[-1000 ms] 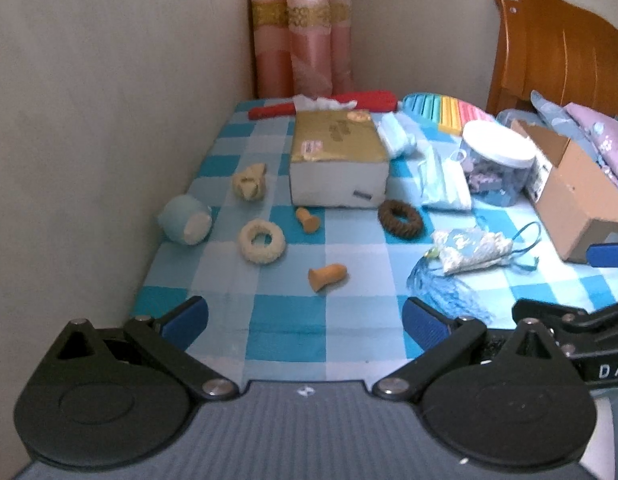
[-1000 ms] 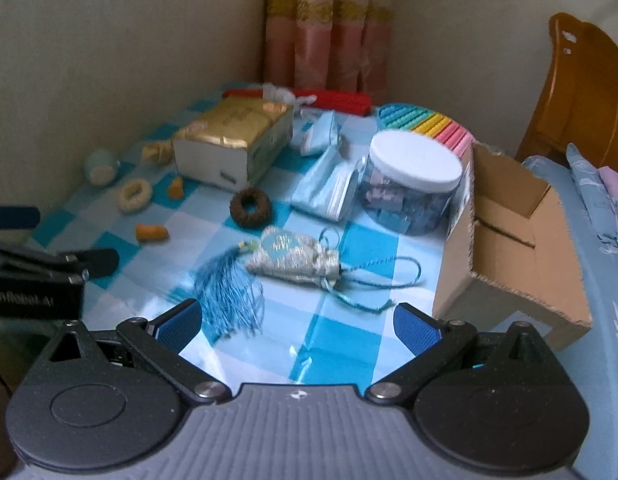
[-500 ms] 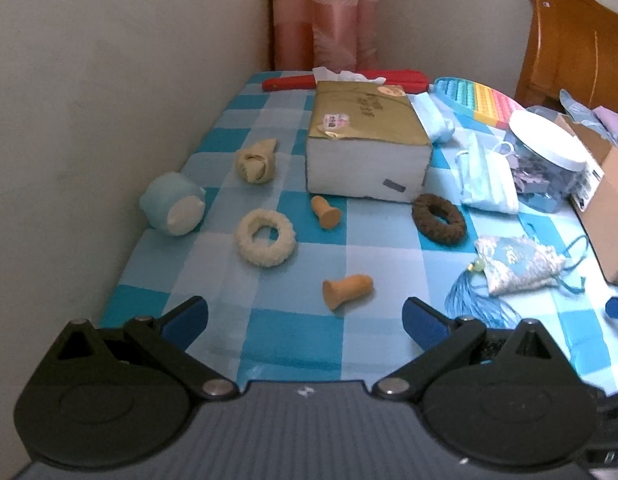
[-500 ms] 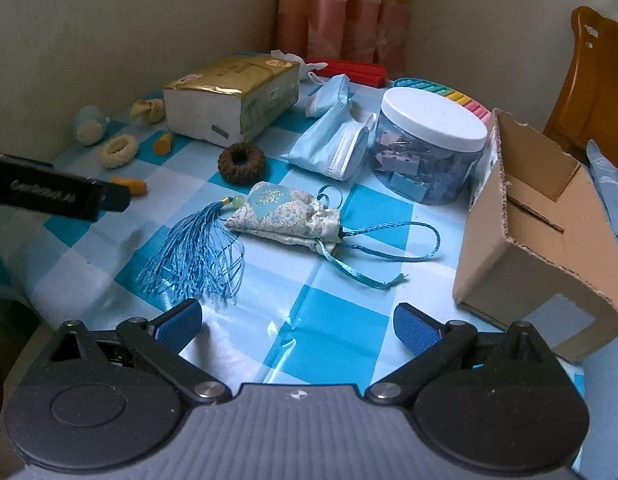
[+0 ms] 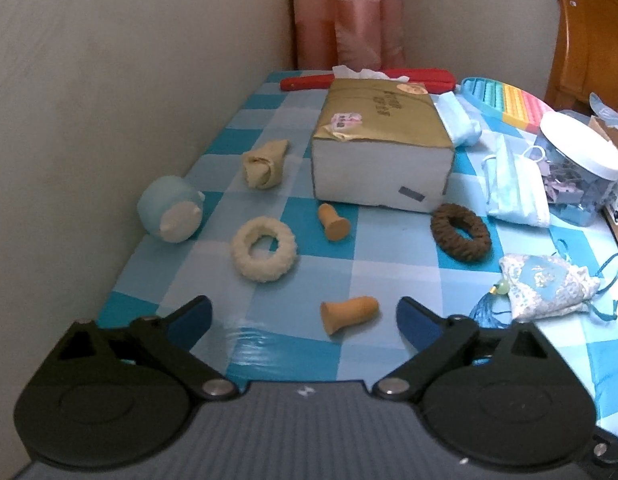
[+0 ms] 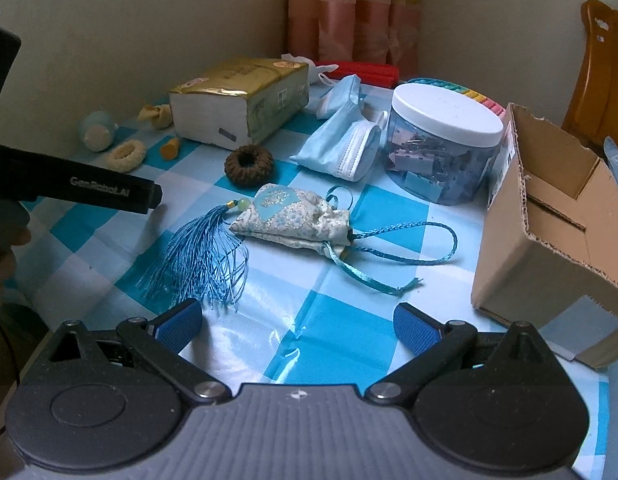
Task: Organize soft objects
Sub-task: 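Move the right tool toward the blue tasselled sachet, then close the right tool on the blue sachet while the left tool grasps the orange foam earplug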
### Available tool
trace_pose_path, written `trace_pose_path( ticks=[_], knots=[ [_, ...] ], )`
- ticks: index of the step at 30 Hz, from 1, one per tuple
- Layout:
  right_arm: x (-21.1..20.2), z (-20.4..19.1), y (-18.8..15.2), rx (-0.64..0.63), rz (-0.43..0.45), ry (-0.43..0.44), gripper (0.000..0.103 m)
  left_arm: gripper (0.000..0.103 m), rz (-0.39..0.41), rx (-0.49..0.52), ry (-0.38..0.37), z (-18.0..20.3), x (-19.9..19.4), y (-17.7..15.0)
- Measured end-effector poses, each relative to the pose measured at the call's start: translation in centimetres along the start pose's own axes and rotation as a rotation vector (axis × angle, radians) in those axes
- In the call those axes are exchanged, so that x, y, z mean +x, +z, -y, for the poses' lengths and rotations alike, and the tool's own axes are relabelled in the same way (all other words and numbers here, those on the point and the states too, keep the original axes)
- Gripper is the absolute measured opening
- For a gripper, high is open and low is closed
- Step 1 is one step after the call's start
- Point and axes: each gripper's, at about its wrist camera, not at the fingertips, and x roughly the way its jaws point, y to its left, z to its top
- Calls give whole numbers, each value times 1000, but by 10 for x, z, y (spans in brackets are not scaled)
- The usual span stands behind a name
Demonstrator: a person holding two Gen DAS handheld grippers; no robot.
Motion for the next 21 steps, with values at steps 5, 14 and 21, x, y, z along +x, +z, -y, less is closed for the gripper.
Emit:
trace_pose_path(
  ticks=[5,14,21],
  knots=[
    [-1,0,-2,-2,12,3,103,72,-3,-39,-9,5,-3,-1],
    [-2,1,-6,-2,38,5,103,48,-5,-71,-13,15,-9,-2],
    [-3,1,-8,-3,47,7,103,31,9,-74,-19,21,-11,-3]
  ],
)
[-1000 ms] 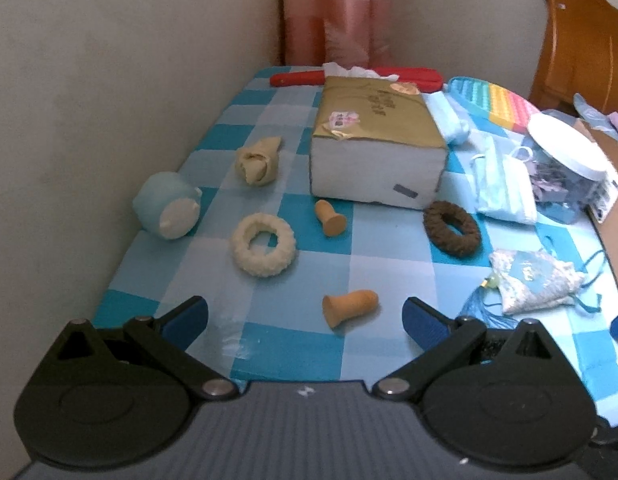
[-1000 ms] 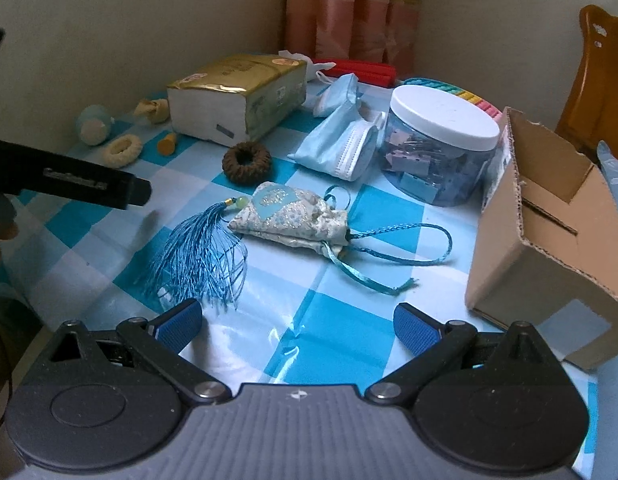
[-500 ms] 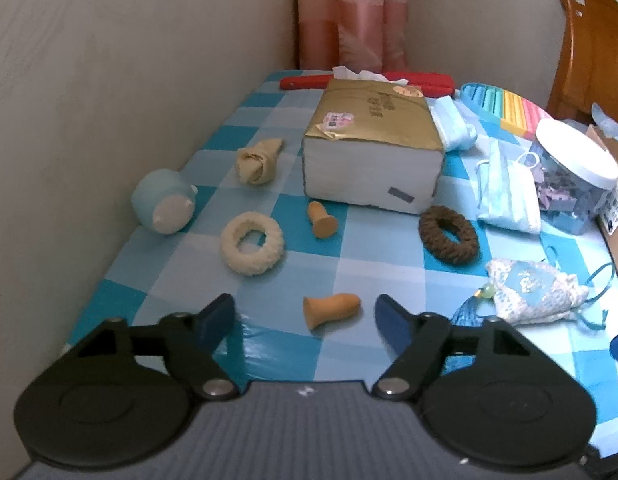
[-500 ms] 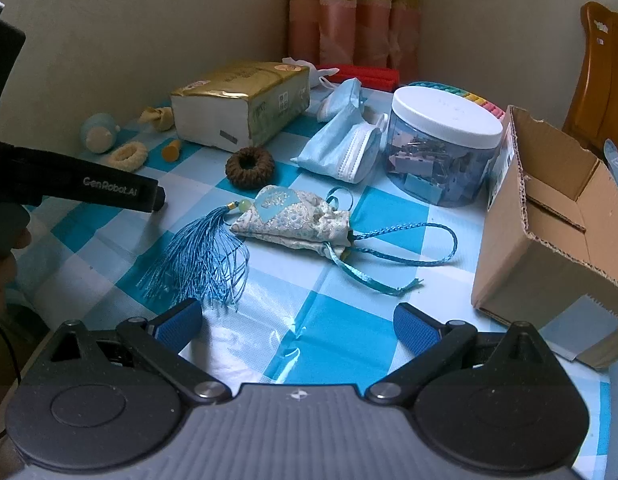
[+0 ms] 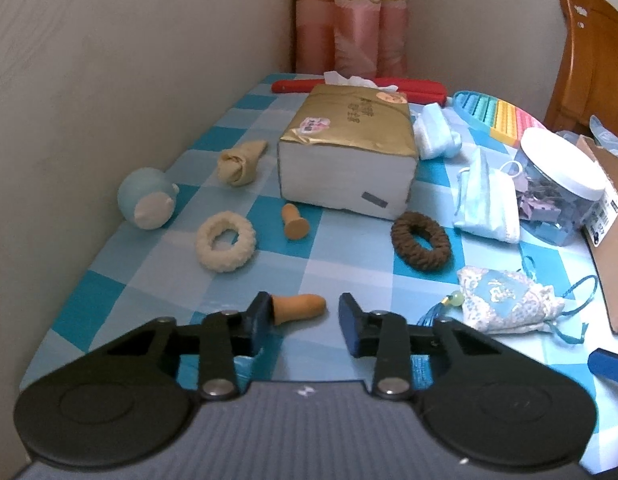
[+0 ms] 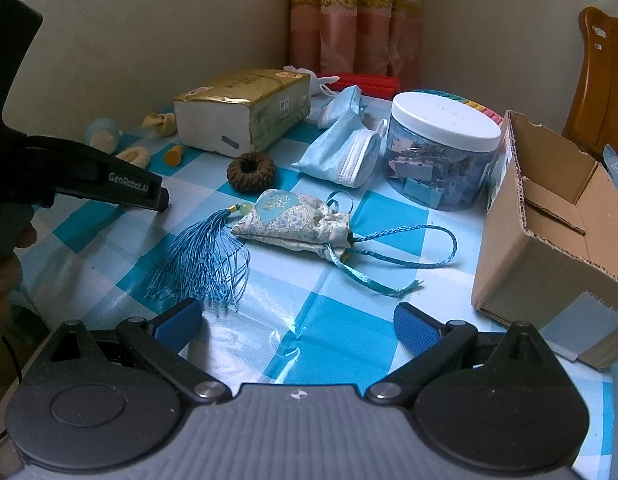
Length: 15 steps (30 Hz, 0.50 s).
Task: Organize soft objects
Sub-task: 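Close the right tool on the blue sachet while the left tool grasps the orange foam earplug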
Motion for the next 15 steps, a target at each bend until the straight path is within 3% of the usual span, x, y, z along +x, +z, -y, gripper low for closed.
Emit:
trace_pose_path(
  ticks=[7,11,15],
  knots=[
    [0,0,0,-1,0,0,103,27,2,15,-27,-2,-1,0],
    [-1,1,4,5,-29,0,103,27,4,52,-88,-3,-3,2],
    [-9,0,15,-16,13,7,103,27,15,76,-89,-8,-7,3]
  ],
)
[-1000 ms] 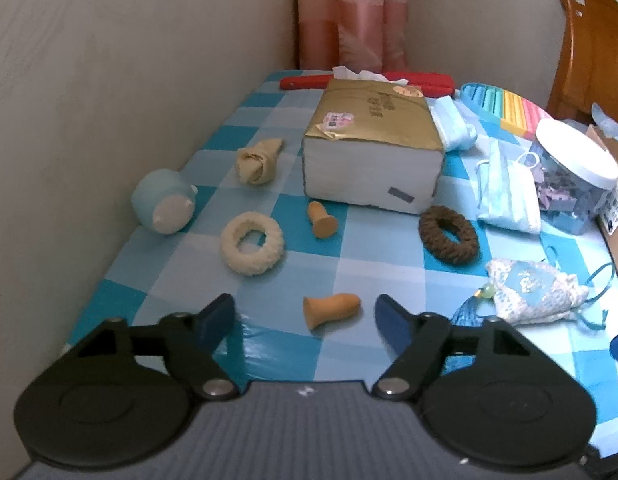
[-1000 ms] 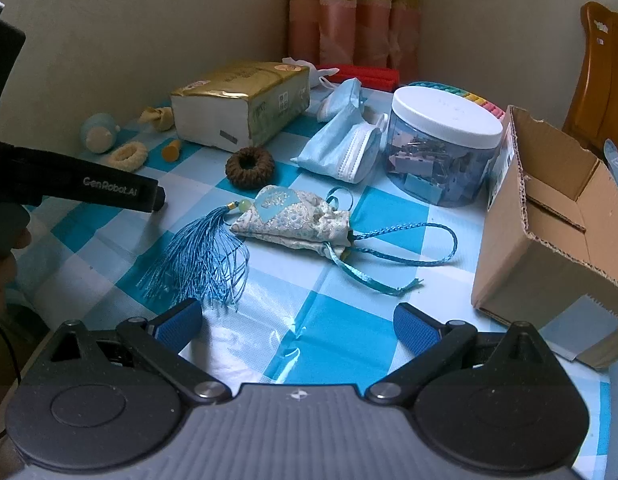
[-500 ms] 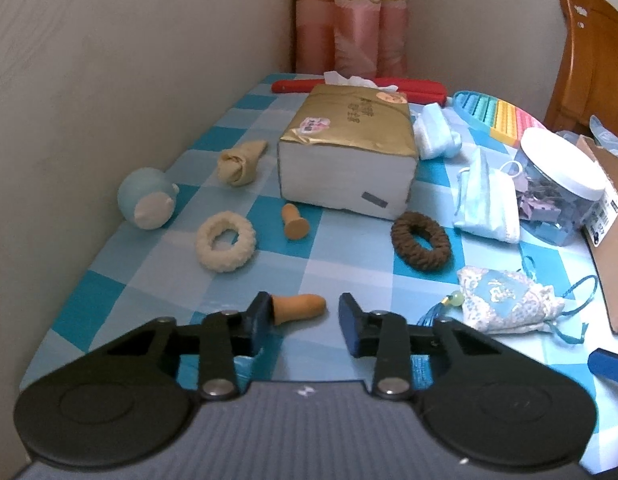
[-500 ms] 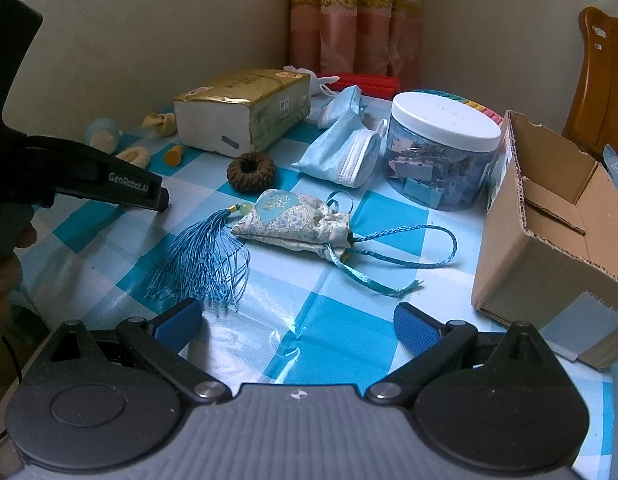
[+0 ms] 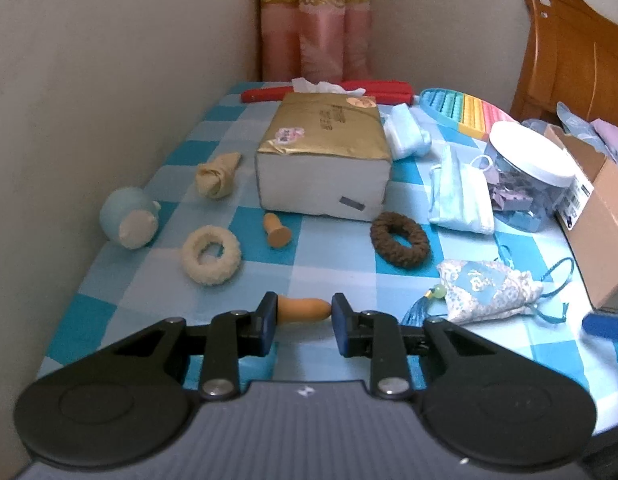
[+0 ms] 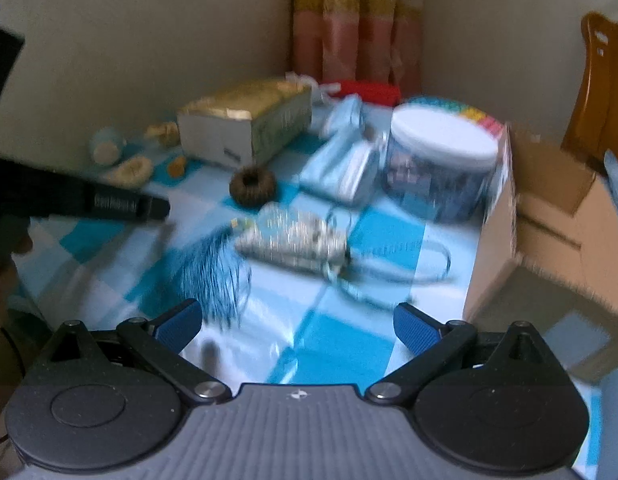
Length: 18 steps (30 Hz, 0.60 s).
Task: Organize soft objects
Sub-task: 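Close the right tool on the blue sachet while the left tool grasps the orange foam earplug, then carry the sachet into the cardboard box and open the right tool while the left carries the earplug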
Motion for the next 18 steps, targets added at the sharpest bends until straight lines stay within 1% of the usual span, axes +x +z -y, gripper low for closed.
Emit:
trace_pose_path(
  ticks=[4,8,10,14,17,18],
  knots=[
    [6,-3,19,-17,28,2,103,27,6,-3,-3,-7,-2,0],
    [18,-5,34,-29,45,-7,100,27,27,33,12,-7,-4,0],
    [27,-5,39,-27,36,-6,97,27,23,32,-1,-9,-4,0],
    [43,-6,41,-7,-6,14,95,27,5,34,-24,-10,-1,-1],
    [50,-8,39,-3,-25,-3,94,27,2,40,-34,-12,1,-2],
    [52,-9,39,1,-29,-7,92,27,0,41,-37,-13,1,-2]
  ],
)
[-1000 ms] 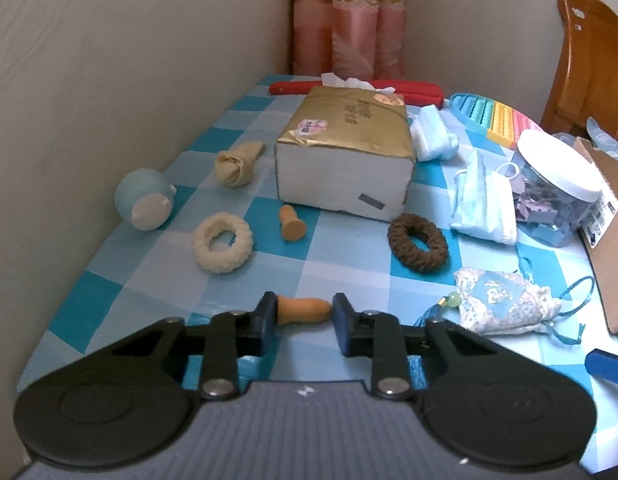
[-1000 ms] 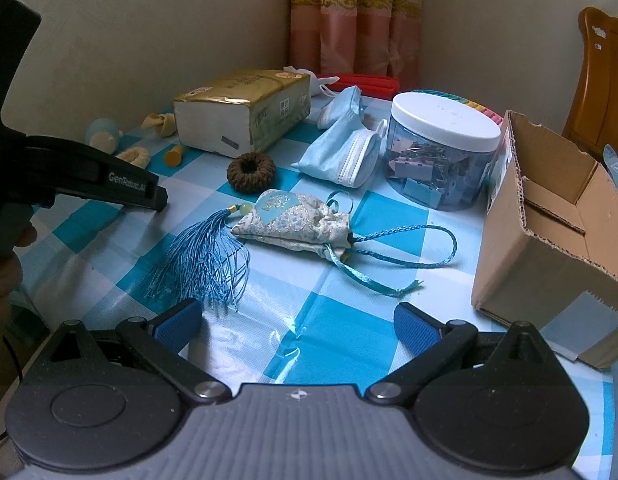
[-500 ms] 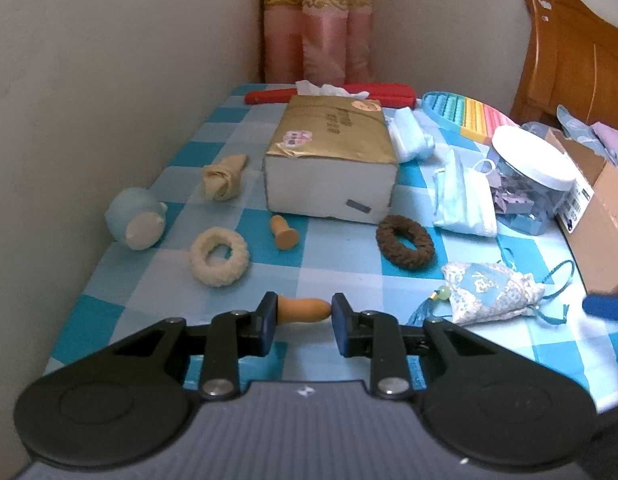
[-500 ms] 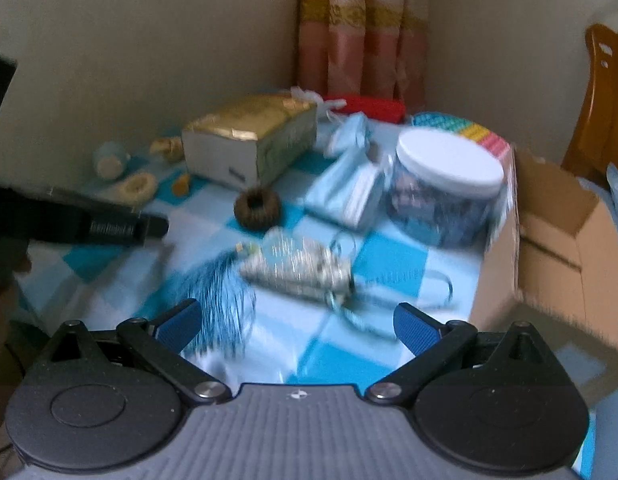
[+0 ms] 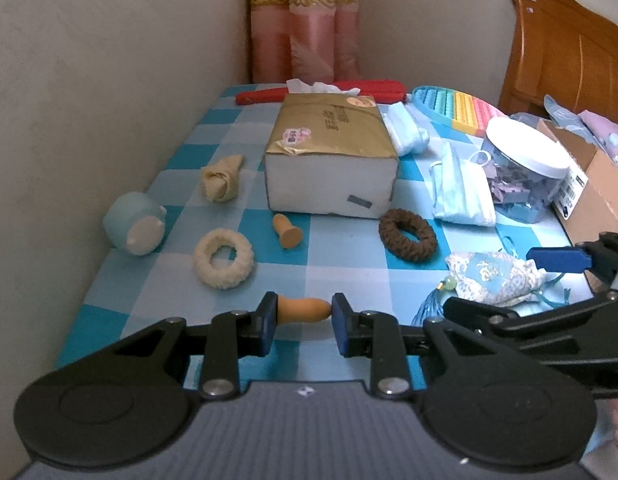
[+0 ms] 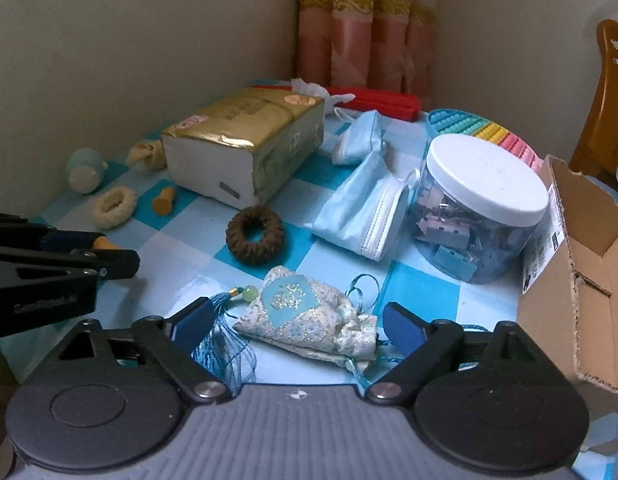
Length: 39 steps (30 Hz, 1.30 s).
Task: Organize soft objects
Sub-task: 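Carry the sachet into the cardboard box and open the right tool while the left carries the earplug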
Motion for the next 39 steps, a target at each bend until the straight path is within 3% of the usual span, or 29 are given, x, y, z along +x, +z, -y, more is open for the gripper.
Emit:
trace_pose_path(
  ticks=[8,12,17,30,39],
  knots=[
    [5,-1,2,6,-25,-14,79,27,-19,16,-31,-5,0,1],
    [1,-4,3,17,-38,-8,57,27,-29,53,-44,-4,-3,1],
    [-7,-6,4,7,-46,-23,50,27,-32,70,-63,-7,-10,1],
    [-70,-6,12,9,44,-3,49,27,-25,121,-91,-10,-46,3],
    [-117,21,10,18,86,-3,49,27,-20,147,-88,-3,-73,4]
  ],
)
